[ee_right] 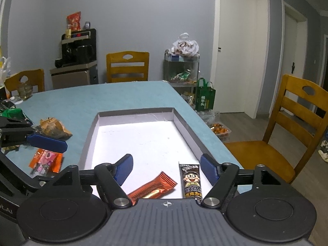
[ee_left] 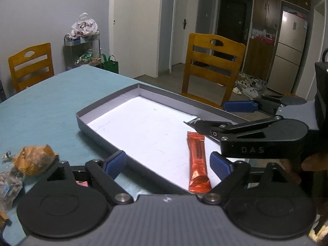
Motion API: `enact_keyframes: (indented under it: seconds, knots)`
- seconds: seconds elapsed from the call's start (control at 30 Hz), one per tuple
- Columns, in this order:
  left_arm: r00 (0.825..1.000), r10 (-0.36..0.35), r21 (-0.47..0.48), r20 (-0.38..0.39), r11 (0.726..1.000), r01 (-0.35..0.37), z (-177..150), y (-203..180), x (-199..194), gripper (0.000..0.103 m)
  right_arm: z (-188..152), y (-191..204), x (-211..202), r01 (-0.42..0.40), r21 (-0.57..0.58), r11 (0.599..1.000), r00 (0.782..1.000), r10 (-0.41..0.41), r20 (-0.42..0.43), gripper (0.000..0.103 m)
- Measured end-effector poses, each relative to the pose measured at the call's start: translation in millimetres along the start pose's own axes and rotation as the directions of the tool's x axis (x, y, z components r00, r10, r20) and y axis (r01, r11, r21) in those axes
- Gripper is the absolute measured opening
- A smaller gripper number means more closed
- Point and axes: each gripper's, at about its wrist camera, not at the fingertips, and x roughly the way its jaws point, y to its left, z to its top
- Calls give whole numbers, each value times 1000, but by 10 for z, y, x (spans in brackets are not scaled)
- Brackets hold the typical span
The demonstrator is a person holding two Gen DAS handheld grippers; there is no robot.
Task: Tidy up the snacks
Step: 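Move both tools back over the remaining snacks on the table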
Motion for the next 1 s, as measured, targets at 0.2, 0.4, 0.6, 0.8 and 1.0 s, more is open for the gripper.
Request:
enact_keyframes:
  seconds: [0.2,0.4,0.6,0.8,1.0]
  knots:
    - [999,28,-9,44,1000,-28,-103,155,-229,96,84,150,-50,-35,-11,999,999,35,25,83]
    - [989,119,-13,87,993,-118,-251,349,-477,98,162,330,-93,-76,-22,997,996,77,50,88]
    - [978,182,-70,102,982,-175,-413,655,-738,100,238,544,-121,-114,-54,992,991,118,62,92]
    - [959,267,-108,98,961,-256,-641,950,-960,100,246,796,-127,-173,-78,982,983,177,51,95]
    - [932,358,-147,63,927,-346,-832,1220,-1054,100,184,1104,-131,-262,-120,958,964,266,16,97]
